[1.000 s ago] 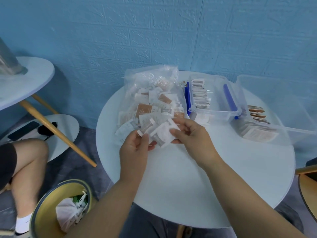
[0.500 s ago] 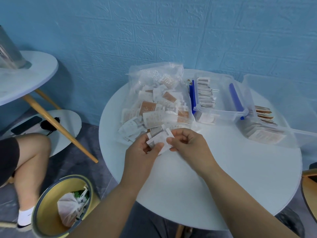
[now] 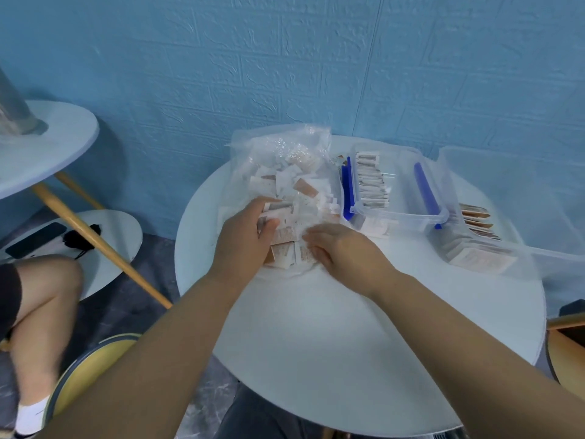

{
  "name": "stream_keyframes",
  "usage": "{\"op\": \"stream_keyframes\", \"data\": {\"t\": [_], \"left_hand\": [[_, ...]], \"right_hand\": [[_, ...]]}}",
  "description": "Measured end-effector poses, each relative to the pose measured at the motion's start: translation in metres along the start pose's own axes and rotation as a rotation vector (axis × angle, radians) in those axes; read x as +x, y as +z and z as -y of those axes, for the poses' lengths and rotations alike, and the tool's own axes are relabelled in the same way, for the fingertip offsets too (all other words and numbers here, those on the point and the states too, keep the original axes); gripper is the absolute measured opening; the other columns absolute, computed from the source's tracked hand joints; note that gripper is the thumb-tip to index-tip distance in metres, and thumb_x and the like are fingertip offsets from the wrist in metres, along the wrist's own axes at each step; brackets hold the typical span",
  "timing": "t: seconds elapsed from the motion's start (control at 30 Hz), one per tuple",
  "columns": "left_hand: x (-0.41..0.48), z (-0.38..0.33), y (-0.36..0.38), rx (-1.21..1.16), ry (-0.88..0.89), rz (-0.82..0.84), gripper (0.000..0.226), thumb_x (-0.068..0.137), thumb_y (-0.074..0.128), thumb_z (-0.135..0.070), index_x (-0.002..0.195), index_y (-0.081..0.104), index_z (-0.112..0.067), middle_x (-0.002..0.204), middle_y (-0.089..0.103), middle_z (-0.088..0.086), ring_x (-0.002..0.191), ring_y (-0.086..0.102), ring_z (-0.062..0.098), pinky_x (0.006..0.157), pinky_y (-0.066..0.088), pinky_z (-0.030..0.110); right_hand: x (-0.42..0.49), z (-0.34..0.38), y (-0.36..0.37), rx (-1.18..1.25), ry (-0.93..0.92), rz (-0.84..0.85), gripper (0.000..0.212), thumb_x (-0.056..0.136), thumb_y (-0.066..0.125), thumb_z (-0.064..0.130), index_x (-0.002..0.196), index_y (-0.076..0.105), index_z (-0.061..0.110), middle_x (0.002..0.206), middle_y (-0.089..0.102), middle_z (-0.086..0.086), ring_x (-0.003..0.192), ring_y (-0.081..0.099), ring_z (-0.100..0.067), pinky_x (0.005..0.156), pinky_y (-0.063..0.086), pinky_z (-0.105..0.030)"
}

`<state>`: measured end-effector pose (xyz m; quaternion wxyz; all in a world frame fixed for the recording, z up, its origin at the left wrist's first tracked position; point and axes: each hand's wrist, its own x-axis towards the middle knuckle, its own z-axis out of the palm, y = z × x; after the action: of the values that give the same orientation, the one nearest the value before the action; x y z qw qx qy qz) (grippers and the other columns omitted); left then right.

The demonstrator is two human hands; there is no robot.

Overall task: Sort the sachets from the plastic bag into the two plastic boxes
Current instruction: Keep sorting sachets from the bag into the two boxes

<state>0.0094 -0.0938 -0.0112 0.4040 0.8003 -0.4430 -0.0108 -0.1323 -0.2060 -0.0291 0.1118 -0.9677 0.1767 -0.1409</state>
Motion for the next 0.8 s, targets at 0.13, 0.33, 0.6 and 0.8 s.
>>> {"op": "stream_keyframes", "data": {"t": [0.13,0.33,0.6,0.8], "left_hand": [[0.015,-0.002,0.007,-0.028,0.024,-0.152,0.022,0.092,0.054,-0.020,0.112,0.055,-0.010,0.099,0.065,0.008,0.085,0.058,0.022,0.067,0.037,0.021],[-0.001,0.003,0.025,-0.118,-0.024,-0.192,0.022,0.094,0.051,-0.018,0.113,0.052,-0.007,0.096,0.066,0.011,0.083,0.062,0.029,0.065,0.045,0.029],[-0.013,0.008,0.021,0.257,0.174,0.155,0.040,0.097,0.040,-0.024,0.135,0.037,-0.011,0.102,0.064,0.013,0.088,0.060,0.034,0.066,0.040,0.032],[-0.026,0.012,0.006,0.158,0.144,0.033,0.035,0.096,0.044,-0.021,0.130,0.044,-0.012,0.105,0.065,0.012,0.091,0.061,0.032,0.071,0.044,0.033]], "right_hand": [[0.009,-0.004,-0.003,-0.004,0.030,-0.038,0.042,0.094,0.049,0.013,0.136,0.045,0.011,0.147,0.038,-0.004,0.135,0.036,-0.021,0.106,0.033,-0.031],[0.019,-0.010,0.010,-0.009,0.069,0.084,0.048,0.097,0.043,0.024,0.143,0.032,0.013,0.152,0.025,-0.001,0.140,0.022,-0.017,0.111,0.019,-0.025],[0.033,-0.016,0.006,-0.033,0.161,0.070,0.049,0.092,0.050,0.032,0.139,0.040,0.020,0.144,0.034,0.004,0.129,0.031,-0.020,0.103,0.034,-0.039],[0.032,-0.012,0.000,0.036,0.196,0.114,0.059,0.080,0.065,0.042,0.134,0.047,0.026,0.136,0.039,0.006,0.125,0.032,-0.017,0.100,0.028,-0.030]]}}
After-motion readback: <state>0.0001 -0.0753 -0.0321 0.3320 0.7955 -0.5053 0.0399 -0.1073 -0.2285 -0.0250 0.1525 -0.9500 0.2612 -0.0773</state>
